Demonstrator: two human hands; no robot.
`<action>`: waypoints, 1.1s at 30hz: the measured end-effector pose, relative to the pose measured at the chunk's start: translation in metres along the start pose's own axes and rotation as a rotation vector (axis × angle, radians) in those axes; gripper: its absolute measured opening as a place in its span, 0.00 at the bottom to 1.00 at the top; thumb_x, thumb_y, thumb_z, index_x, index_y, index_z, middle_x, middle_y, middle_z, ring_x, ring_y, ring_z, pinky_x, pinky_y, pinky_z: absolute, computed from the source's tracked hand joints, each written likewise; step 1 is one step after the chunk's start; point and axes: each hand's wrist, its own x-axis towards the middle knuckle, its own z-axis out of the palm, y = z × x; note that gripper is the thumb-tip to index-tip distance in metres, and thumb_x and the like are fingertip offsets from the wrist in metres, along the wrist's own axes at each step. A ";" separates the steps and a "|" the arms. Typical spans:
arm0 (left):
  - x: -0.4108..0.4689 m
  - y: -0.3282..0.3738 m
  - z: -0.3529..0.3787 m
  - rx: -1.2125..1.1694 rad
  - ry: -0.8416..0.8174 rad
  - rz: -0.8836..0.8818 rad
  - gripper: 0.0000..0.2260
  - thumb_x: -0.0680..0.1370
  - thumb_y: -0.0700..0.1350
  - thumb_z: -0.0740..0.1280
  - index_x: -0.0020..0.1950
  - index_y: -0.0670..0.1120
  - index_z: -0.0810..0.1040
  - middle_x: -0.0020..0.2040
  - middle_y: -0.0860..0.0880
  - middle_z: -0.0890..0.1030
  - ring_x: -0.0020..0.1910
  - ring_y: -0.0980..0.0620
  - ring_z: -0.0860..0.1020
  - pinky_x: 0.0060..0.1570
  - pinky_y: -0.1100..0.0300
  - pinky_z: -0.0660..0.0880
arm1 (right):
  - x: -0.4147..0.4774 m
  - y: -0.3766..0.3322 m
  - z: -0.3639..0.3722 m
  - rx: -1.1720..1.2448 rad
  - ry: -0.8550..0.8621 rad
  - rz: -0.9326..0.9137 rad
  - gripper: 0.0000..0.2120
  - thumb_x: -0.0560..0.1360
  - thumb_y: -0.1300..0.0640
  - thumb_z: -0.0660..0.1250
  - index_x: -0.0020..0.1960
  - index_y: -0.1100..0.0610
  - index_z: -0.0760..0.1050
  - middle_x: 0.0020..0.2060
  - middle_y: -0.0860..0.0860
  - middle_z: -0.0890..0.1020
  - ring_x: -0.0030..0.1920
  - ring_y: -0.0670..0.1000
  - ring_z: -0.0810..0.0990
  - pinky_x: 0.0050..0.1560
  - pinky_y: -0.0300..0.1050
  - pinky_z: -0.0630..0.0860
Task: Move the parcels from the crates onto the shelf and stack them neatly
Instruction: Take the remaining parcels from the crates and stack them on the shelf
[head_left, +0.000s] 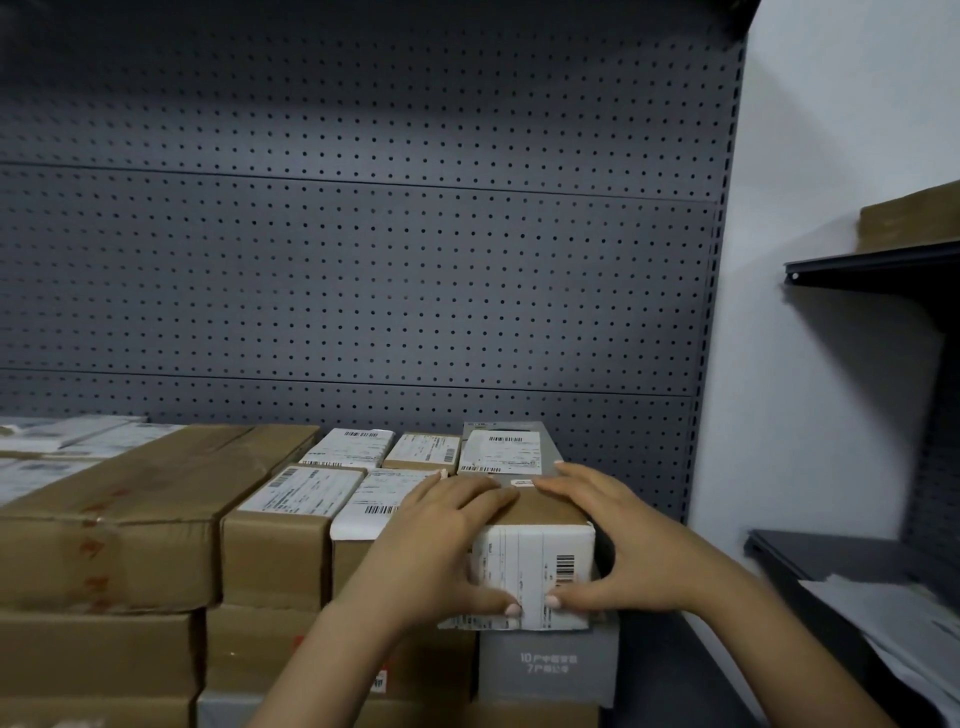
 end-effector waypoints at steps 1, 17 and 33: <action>-0.003 0.001 0.001 0.003 0.022 -0.001 0.44 0.66 0.68 0.70 0.76 0.60 0.54 0.75 0.59 0.58 0.73 0.59 0.54 0.68 0.64 0.41 | -0.001 -0.002 0.000 -0.019 0.007 0.004 0.47 0.63 0.32 0.73 0.72 0.30 0.48 0.72 0.30 0.47 0.72 0.34 0.46 0.70 0.41 0.57; -0.031 -0.002 0.017 0.042 0.105 -0.025 0.42 0.70 0.63 0.70 0.77 0.59 0.51 0.76 0.56 0.57 0.76 0.55 0.49 0.72 0.53 0.35 | -0.017 -0.020 0.013 -0.176 0.174 -0.007 0.41 0.69 0.35 0.69 0.75 0.40 0.52 0.74 0.41 0.55 0.73 0.40 0.48 0.75 0.43 0.41; -0.128 -0.019 0.007 -0.029 0.346 -0.202 0.36 0.70 0.64 0.68 0.76 0.59 0.59 0.74 0.56 0.62 0.76 0.53 0.54 0.75 0.46 0.46 | -0.020 -0.075 0.055 -0.164 0.357 -0.240 0.26 0.73 0.41 0.60 0.70 0.46 0.67 0.71 0.45 0.64 0.71 0.48 0.60 0.67 0.47 0.62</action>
